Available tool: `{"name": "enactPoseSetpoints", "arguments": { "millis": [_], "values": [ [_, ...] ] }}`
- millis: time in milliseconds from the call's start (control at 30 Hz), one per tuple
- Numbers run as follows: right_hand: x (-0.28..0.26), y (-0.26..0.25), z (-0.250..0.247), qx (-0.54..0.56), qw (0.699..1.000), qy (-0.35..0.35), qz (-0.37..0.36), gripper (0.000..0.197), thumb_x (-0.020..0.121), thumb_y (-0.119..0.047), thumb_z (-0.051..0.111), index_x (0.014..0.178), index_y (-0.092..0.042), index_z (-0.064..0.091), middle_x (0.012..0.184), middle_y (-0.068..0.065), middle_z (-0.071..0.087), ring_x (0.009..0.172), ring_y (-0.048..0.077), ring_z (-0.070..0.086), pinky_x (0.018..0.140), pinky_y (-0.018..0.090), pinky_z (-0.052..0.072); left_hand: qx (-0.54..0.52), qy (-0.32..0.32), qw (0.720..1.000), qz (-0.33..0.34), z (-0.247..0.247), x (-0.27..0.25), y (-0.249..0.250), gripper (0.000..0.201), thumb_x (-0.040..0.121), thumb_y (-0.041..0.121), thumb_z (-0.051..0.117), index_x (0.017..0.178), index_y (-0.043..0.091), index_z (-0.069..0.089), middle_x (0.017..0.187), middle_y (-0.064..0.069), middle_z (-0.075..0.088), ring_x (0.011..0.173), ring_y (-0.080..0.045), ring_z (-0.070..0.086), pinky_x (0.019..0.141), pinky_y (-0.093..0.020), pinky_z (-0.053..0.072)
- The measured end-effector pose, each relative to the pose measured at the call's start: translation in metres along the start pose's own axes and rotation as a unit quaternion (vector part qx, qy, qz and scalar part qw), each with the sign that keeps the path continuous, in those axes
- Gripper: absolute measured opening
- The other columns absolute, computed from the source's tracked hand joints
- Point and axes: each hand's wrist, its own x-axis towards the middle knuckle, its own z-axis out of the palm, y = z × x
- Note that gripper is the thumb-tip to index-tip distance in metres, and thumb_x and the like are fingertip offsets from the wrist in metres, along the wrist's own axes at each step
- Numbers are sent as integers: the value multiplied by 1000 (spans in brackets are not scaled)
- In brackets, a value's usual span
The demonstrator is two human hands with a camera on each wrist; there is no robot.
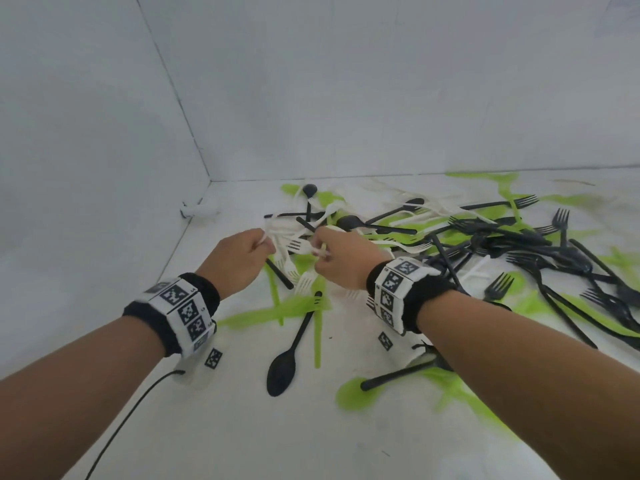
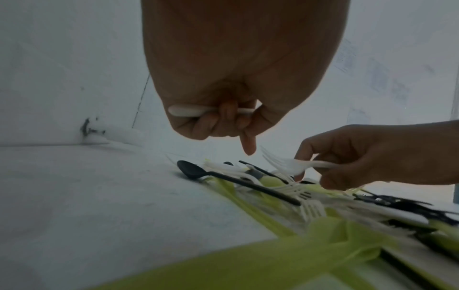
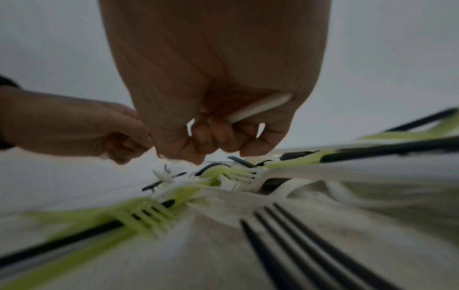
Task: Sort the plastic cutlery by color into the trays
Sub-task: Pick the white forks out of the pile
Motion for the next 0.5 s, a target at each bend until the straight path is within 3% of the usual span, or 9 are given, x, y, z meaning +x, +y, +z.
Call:
{"name": "enactPoseSetpoints", "arguments": {
  "millis": [33, 100, 167, 267, 367, 500],
  "values": [
    [0, -2, 1, -46, 998, -37, -13, 30, 92, -25, 55, 121, -29, 55, 98, -5, 58, 89, 22, 61, 70, 31, 48, 18, 6, 1000, 4, 0, 0, -4, 25, 99, 29, 50, 96, 7, 63, 92, -10, 68, 89, -28, 61, 82, -41, 48],
    [0, -3, 4, -109, 991, -75, -32, 39, 91, -23, 55, 128, -34, 59, 100, -7, 56, 91, 21, 61, 71, 31, 50, 35, 11, 999, 18, -1, 0, -8, 20, 96, 29, 56, 94, 13, 67, 87, -1, 69, 87, -24, 62, 80, -36, 49],
    [0, -5, 6, -135, 987, -81, -30, 36, 93, -21, 53, 123, -36, 65, 95, -7, 56, 88, 22, 61, 68, 29, 48, 47, 1, 998, 50, -1, 2, -10, 16, 96, 24, 58, 103, 25, 72, 95, 7, 71, 90, -16, 63, 81, -28, 47],
    [0, -6, 3, -151, 985, -83, -34, 28, 95, -19, 51, 109, -34, 69, 94, -5, 59, 88, 23, 63, 64, 28, 44, 99, -55, 987, 111, 6, 14, -12, 25, 100, 24, 54, 118, 29, 71, 110, 4, 73, 97, -18, 64, 88, -32, 49],
    [-1, -1, -2, -174, 979, -88, -58, 20, 96, -25, 54, 105, -35, 69, 94, -6, 60, 89, 21, 61, 69, 31, 46, 148, -105, 972, 150, 17, 25, -9, 30, 103, 25, 53, 128, 31, 67, 106, 2, 73, 88, -19, 59, 82, -34, 49],
    [-6, 18, -7, -84, 992, -50, -84, 13, 98, -31, 57, 103, -36, 69, 89, -10, 64, 85, 12, 61, 79, 34, 50, 147, -118, 970, 155, 22, 35, -1, 15, 99, 28, 60, 108, 28, 72, 92, 3, 70, 84, -19, 62, 81, -36, 50]
  ]
}}
